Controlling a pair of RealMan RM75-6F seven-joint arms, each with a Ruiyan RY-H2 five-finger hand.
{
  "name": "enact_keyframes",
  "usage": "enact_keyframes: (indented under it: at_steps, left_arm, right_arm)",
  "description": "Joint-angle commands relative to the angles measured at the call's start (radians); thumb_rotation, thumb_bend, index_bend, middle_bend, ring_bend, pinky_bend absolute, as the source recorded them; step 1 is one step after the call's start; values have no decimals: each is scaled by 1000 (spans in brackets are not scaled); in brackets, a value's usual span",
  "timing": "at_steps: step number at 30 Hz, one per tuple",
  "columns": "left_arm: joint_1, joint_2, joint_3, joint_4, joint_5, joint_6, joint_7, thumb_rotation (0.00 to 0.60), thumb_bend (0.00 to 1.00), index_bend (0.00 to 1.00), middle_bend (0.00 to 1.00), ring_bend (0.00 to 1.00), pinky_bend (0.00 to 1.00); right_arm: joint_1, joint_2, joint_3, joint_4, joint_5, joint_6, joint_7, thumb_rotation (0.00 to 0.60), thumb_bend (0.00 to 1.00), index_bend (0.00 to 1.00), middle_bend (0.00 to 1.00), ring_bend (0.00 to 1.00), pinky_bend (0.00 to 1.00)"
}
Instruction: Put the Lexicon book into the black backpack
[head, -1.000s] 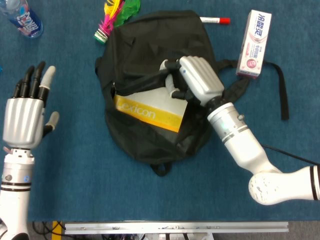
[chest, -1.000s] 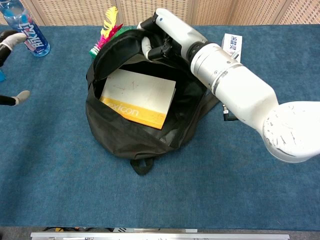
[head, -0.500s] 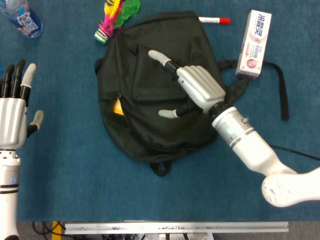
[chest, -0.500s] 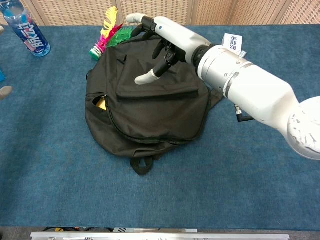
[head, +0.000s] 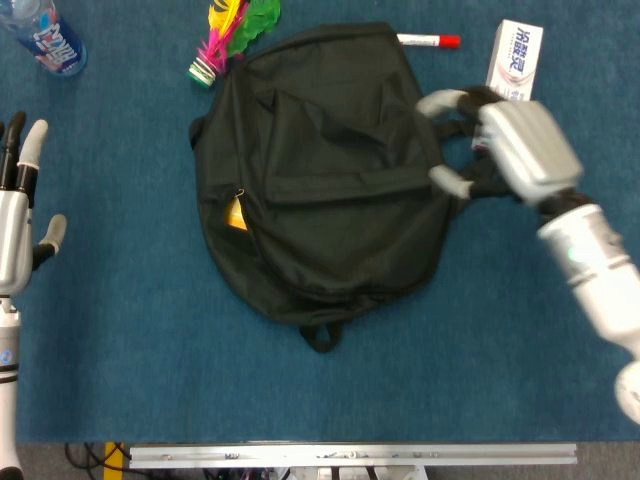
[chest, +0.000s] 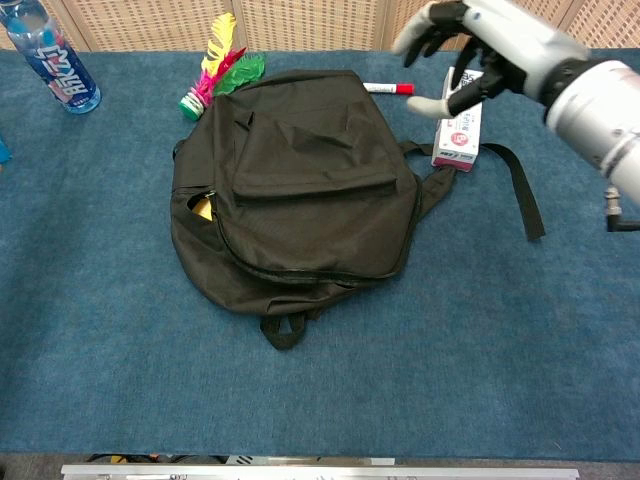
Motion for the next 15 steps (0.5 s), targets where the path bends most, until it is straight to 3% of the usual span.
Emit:
enact_keyframes:
  at_steps: [1,8,15]
  left_arm:
    - [5,1,-4,16,1,5,-20,600,217,8,1,0,192]
    - [15,39,5,44,-13,-28,-61,600,217,34,17,0,191]
    - [30,87,36,64,-33,-85,-112,600,217,50,31,0,189]
  right_arm:
    - [-73,58,-58,21,-69,60,13,600,335,475,470,378,601]
    - [-214,119,-142,111,-219,205,46,600,368,569,548,441,626]
    - [-327,149,-180,193,-235,251,156,600,365,588,553,444,626]
